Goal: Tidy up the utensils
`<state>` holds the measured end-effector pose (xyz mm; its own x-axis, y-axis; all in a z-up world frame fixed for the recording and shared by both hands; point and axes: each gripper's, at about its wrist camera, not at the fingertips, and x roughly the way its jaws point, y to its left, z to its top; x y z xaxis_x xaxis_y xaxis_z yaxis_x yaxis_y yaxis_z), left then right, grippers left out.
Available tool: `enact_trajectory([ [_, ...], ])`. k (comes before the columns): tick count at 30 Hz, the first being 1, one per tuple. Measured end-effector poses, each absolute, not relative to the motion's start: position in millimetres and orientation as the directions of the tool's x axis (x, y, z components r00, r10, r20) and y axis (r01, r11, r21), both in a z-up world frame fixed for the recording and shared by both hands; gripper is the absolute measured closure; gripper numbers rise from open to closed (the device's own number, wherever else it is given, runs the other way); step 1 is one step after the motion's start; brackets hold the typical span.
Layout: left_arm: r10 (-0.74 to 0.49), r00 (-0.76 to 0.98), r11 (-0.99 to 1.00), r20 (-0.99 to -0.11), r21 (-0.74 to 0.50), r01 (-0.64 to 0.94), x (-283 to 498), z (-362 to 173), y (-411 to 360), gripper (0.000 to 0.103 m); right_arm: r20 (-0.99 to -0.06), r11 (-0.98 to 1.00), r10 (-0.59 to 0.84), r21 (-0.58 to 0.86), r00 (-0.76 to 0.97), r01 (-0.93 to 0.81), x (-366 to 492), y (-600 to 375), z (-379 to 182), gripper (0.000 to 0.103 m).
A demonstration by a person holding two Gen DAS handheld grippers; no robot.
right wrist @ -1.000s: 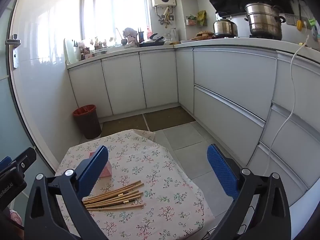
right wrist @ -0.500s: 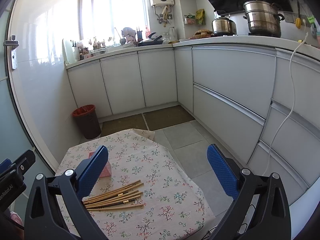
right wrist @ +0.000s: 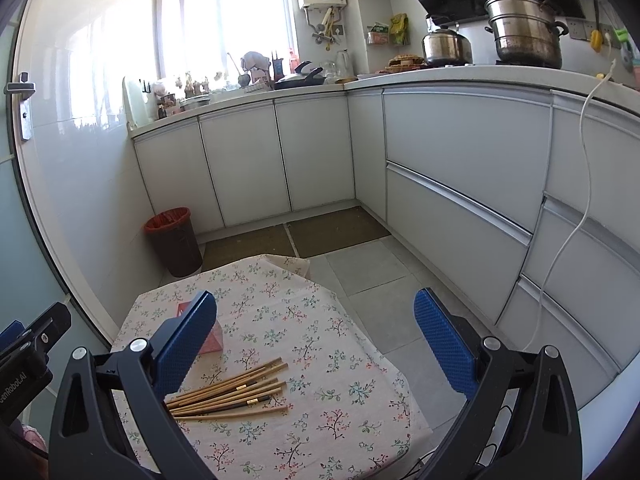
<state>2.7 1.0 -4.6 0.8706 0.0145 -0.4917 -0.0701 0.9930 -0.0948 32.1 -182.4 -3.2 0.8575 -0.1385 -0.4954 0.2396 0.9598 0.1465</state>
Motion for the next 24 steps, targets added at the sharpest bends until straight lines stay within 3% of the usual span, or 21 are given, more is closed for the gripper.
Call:
enact_trajectory([
  [24,0.013,0.870,0.993,-0.493,-0.094,-0.069,3.2,-7.0,2.9,0.007,-0.502,0.959,-0.140,0.147,0.853,0.244,33.8,-181.2,-7.7,0.007],
])
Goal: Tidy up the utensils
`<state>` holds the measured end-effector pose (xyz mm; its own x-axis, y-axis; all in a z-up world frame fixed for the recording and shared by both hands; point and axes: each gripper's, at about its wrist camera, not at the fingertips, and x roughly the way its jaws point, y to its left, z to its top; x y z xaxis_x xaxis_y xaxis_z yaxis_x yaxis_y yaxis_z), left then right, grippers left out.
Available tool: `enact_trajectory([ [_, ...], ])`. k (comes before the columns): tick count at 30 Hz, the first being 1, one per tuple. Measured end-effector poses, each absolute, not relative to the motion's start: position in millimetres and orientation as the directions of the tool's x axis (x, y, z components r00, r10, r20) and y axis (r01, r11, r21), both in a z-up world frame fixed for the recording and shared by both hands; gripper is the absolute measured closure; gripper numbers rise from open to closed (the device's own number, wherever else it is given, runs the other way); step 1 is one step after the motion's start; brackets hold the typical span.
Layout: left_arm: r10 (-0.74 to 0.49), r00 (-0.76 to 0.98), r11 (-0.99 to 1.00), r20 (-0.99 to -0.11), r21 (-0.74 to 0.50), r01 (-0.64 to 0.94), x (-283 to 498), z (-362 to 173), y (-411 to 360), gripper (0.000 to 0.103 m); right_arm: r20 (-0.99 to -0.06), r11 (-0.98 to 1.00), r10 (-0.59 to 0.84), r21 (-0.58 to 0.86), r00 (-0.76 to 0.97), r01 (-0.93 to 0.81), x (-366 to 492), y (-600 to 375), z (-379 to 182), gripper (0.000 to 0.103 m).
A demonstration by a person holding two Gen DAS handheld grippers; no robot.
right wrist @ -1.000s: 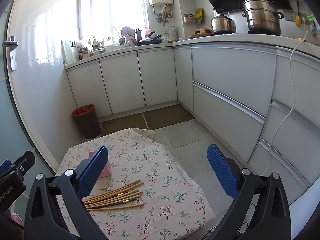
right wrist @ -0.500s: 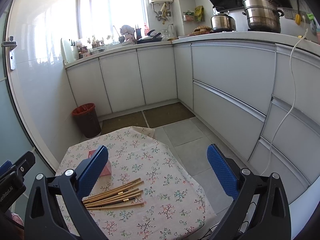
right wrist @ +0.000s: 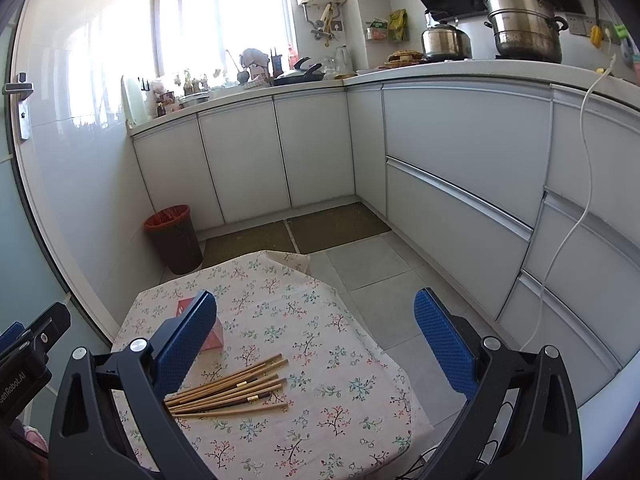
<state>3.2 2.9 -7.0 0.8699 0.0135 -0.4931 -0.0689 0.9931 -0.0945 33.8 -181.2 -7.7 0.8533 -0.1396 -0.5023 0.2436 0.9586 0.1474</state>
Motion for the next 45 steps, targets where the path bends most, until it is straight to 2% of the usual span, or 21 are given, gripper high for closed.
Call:
enact_trajectory([
  [35,0.013,0.858,0.995,-0.514,-0.077,-0.061,10.9,-10.0,-4.3,0.007,-0.527,0.956,-0.135,0.153,0.839,0.250,39.0,-185.9,-15.0,0.007],
  [38,0.004,0.821,0.998,-0.571,-0.045,-0.037,30.8,-19.2,-6.3,0.007,-0.562,0.950,-0.114,0.180,0.819,0.256,47.7,-194.8,-23.8,0.007],
  [41,-0.050,0.710,0.999,-0.703,-0.032,0.038,67.7,-43.2,-10.6,0.007,-0.631,0.936,-0.060,0.233,0.773,0.263,62.3,-207.9,-43.2,0.007],
  [45,-0.179,0.487,0.981,-0.855,-0.117,0.155,116.5,-91.8,-20.6,0.007,-0.721,0.903,0.019,0.310,0.693,0.297,81.4,-231.3,-81.0,0.007],
])
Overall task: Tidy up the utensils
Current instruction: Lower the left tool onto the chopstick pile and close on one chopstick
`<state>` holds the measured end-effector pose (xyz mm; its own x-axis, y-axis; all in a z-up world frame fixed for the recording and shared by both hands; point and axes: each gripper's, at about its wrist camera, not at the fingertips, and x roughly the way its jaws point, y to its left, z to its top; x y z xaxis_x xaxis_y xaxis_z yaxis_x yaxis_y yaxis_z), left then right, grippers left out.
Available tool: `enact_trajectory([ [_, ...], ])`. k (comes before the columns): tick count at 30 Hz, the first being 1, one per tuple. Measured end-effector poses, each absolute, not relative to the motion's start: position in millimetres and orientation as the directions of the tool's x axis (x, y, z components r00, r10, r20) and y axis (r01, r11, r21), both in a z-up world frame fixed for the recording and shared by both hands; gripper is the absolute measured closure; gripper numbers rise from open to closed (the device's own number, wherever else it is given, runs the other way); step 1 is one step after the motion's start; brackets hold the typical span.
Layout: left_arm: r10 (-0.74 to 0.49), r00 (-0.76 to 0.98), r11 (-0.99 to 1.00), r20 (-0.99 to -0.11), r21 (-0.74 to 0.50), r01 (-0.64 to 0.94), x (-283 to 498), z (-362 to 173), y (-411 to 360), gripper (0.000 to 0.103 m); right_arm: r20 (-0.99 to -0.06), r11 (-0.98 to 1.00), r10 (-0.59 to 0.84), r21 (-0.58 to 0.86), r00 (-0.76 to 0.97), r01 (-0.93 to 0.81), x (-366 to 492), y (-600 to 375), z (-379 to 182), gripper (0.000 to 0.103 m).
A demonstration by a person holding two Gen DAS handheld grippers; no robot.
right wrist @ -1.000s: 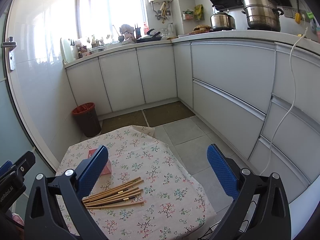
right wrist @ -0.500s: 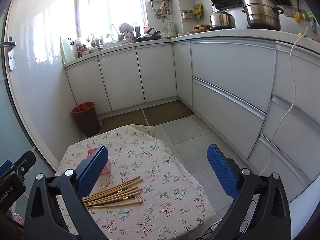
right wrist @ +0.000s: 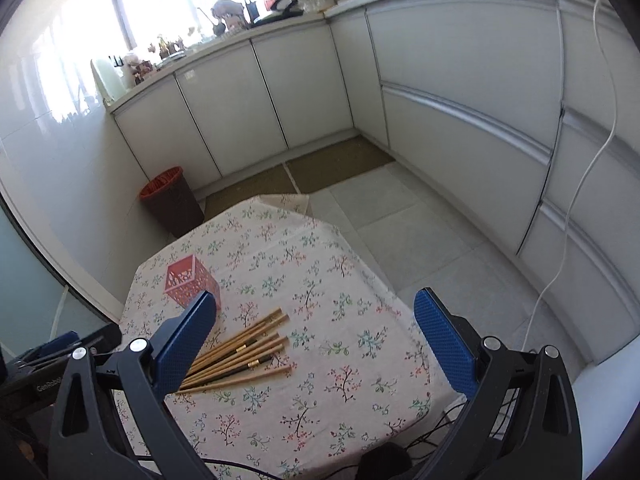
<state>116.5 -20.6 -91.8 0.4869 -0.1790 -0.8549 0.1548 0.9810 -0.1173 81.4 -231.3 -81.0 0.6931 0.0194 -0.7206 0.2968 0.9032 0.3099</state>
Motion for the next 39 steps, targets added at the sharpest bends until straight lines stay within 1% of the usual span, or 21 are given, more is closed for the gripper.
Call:
enact_trajectory([
  [2,-0.222,0.376,0.968,-0.899,-0.156,0.197,139.8,-118.3,-30.2,0.007,-0.753,0.882,0.051,0.342,0.656,0.324,88.0,-243.0,-103.0,0.007],
  [4,-0.255,0.300,0.952,-0.919,-0.185,0.242,156.4,-141.1,-43.5,0.007,-0.783,0.863,0.068,0.357,0.618,0.358,95.2,-252.4,-126.2,0.007],
  [8,-0.256,0.167,0.931,-0.952,-0.196,0.307,200.7,-185.7,-77.1,0.009,-0.837,0.814,0.135,0.400,0.531,0.422,108.4,-269.5,-173.4,0.007],
  [11,-0.226,0.070,0.921,-0.972,-0.189,0.341,234.0,-221.9,-98.9,0.017,-0.859,0.784,0.189,0.424,0.475,0.453,117.4,-278.5,-205.9,0.007],
  [14,-0.157,0.026,0.914,-0.987,-0.136,0.383,256.3,-255.5,-114.2,0.028,-0.878,0.784,0.218,0.418,0.427,0.459,125.7,-279.7,-232.2,0.007],
  [16,-0.109,0.015,0.911,-0.994,-0.094,0.401,272.2,-276.6,-119.5,0.041,-0.884,0.781,0.241,0.421,0.400,0.461,131.8,-282.0,-245.6,0.007],
  [18,-0.124,0.019,0.905,-0.992,-0.105,0.412,282.1,-283.4,-121.0,0.044,-0.884,0.775,0.263,0.432,0.386,0.462,138.1,-285.1,-255.3,0.007],
  [20,-0.129,0.021,0.898,-0.991,-0.108,0.427,290.5,-286.7,-122.8,0.050,-0.885,0.767,0.273,0.438,0.378,0.469,143.7,-287.0,-259.8,0.007],
  [25,-0.094,0.002,0.876,-0.996,-0.082,0.475,302.9,-297.0,-125.5,0.072,-0.882,0.769,0.303,0.451,0.362,0.454,154.9,-281.5,-267.0,0.007],
  [28,-0.083,-0.025,0.872,-0.996,-0.085,0.482,308.6,-304.8,-123.9,0.080,-0.883,0.774,0.309,0.449,0.353,0.447,158.1,-276.7,-268.1,0.008],
  [33,-0.084,0.001,0.866,-0.996,-0.073,0.495,310.7,-315.5,-126.1,0.083,-0.891,0.763,0.315,0.443,0.328,0.471,163.7,-273.3,-273.4,0.012],
  [35,-0.085,0.052,0.860,-0.995,-0.047,0.509,306.1,-314.6,-124.1,0.087,-0.895,0.764,0.314,0.436,0.317,0.475,167.9,-270.1,-274.5,0.014],
  [36,-0.085,0.076,0.860,-0.994,-0.035,0.510,303.4,-311.5,-121.4,0.094,-0.898,0.768,0.312,0.430,0.309,0.475,171.3,-267.6,-274.8,0.017],
  [39,-0.142,0.124,0.880,-0.982,-0.068,0.471,298.0,-294.2,-98.8,0.096,-0.899,0.763,0.333,0.434,0.285,0.480,180.1,-256.9,-277.3,0.026],
])
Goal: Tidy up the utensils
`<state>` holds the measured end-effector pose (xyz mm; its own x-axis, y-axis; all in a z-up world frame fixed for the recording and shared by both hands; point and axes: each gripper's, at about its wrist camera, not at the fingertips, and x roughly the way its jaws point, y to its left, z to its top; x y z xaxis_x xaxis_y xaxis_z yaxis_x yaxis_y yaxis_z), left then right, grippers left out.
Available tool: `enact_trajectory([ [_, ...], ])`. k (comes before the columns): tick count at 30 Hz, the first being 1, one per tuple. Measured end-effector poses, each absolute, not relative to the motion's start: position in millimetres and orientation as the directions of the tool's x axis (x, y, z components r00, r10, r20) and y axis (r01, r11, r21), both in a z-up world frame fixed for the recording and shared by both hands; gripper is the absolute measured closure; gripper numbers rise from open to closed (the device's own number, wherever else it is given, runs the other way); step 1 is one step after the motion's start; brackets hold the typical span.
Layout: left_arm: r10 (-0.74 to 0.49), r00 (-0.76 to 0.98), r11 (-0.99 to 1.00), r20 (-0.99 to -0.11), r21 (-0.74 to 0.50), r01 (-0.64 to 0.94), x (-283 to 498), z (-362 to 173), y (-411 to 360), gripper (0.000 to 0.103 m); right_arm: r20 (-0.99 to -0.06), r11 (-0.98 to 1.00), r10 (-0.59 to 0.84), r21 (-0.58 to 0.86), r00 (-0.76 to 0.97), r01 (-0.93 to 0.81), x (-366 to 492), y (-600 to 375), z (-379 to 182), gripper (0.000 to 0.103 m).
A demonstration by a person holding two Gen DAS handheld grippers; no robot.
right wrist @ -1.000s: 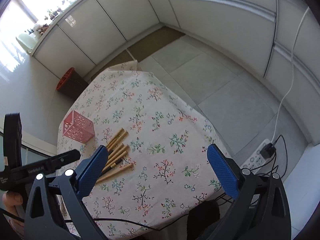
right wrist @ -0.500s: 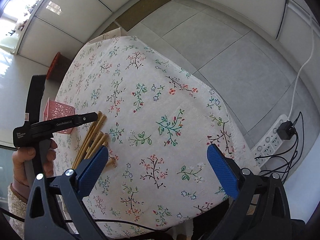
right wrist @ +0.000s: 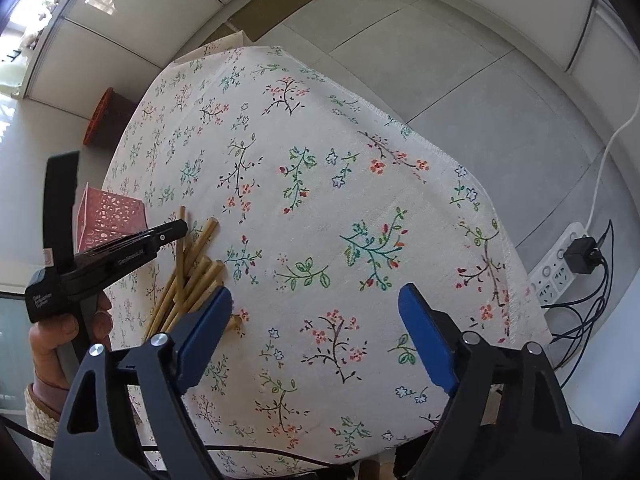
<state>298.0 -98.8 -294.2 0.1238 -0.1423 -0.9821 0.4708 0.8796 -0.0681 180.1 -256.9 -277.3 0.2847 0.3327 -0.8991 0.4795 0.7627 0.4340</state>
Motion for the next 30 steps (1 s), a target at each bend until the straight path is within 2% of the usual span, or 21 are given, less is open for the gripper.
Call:
enact_trajectory([
  [2,-0.157,0.188,0.882,-0.969,-0.052,0.468,289.0,-272.3,-86.3,0.097,-0.895,0.754,0.358,0.445,0.265,0.483,186.2,-245.9,-280.9,0.032],
  [9,-0.275,0.306,0.890,-0.911,-0.121,0.440,239.0,-202.8,-55.4,0.097,-0.873,0.695,0.427,0.482,0.233,0.533,229.5,-206.2,-299.8,0.054],
  [15,-0.334,0.379,0.897,-0.863,-0.168,0.409,198.7,-162.8,-23.3,0.097,-0.892,0.681,0.395,0.446,0.221,0.581,265.5,-180.1,-311.1,0.059],
  [20,-0.348,0.415,0.901,-0.840,-0.176,0.397,186.0,-148.6,-6.7,0.097,-0.930,0.711,0.321,0.363,0.181,0.602,287.5,-156.1,-311.5,0.068],
  [21,-0.350,0.424,0.901,-0.836,-0.176,0.396,184.5,-145.7,-2.7,0.097,-0.937,0.722,0.307,0.342,0.165,0.601,289.9,-151.4,-312.5,0.076],
  [22,-0.351,0.431,0.902,-0.831,-0.176,0.395,182.1,-144.4,0.3,0.097,-0.947,0.731,0.277,0.319,0.165,0.604,290.7,-147.3,-311.6,0.077],
  [23,-0.352,0.437,0.903,-0.828,-0.176,0.393,181.2,-142.5,2.7,0.097,-0.954,0.736,0.253,0.299,0.162,0.607,291.7,-143.7,-311.9,0.086],
  [26,-0.356,0.447,0.904,-0.821,-0.182,0.386,178.9,-140.8,9.7,0.097,-0.960,0.725,0.214,0.281,0.182,0.629,293.4,-138.8,-311.3,0.089],
  [30,-0.360,0.457,0.907,-0.813,-0.191,0.375,176.4,-140.5,18.4,0.097,-0.941,0.696,0.253,0.337,0.223,0.634,295.2,-143.5,-314.1,0.092],
])
